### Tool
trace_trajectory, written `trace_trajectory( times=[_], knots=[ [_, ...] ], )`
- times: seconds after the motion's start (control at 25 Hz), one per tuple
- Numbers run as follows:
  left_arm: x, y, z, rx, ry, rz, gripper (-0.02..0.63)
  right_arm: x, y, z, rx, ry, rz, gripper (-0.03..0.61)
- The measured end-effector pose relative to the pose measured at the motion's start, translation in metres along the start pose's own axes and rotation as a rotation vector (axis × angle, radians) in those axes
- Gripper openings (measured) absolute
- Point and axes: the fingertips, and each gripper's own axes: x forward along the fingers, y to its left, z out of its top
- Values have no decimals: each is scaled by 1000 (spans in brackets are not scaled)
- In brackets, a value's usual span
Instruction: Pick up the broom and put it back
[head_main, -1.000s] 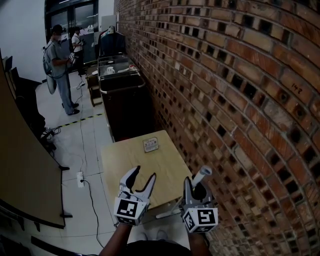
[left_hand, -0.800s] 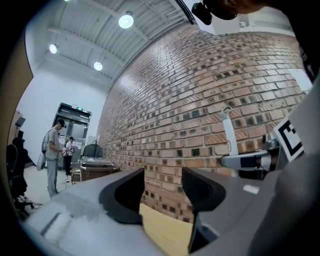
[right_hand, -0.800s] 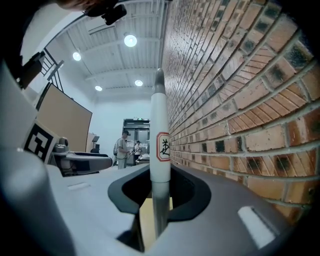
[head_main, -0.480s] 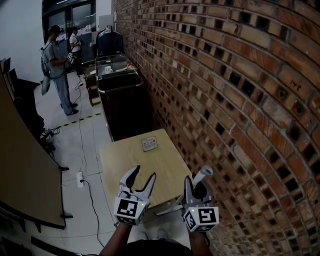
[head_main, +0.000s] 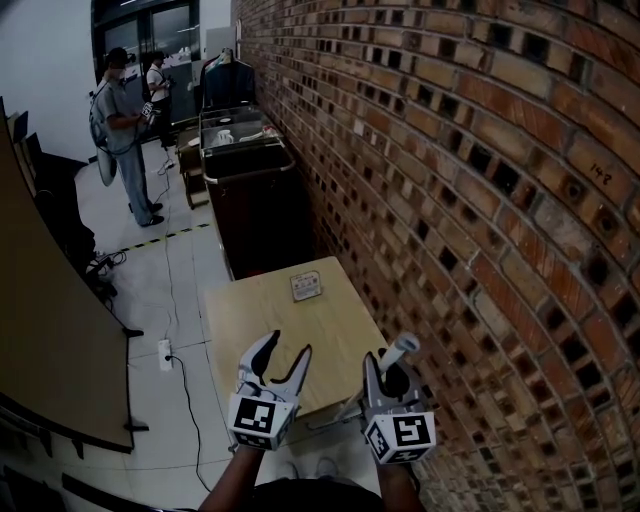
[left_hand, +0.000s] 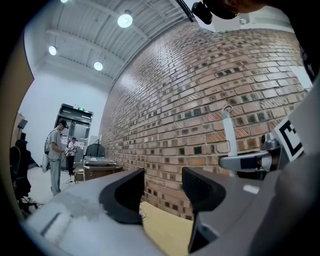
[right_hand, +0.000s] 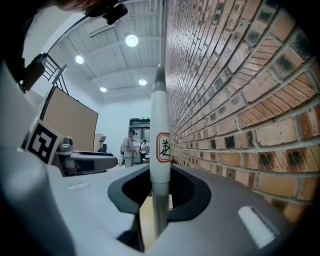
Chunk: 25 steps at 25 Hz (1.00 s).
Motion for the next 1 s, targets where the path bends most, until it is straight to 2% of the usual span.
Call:
trace_trajectory(
  times=[0.52,1.0],
  knots=[
    [-23,30,-7,-3,21,92,233,20,35,-14,2,43,105,84],
    [-42,43,-29,-31,77,146,233,29,66,-87,-7,219,204,83]
  ],
)
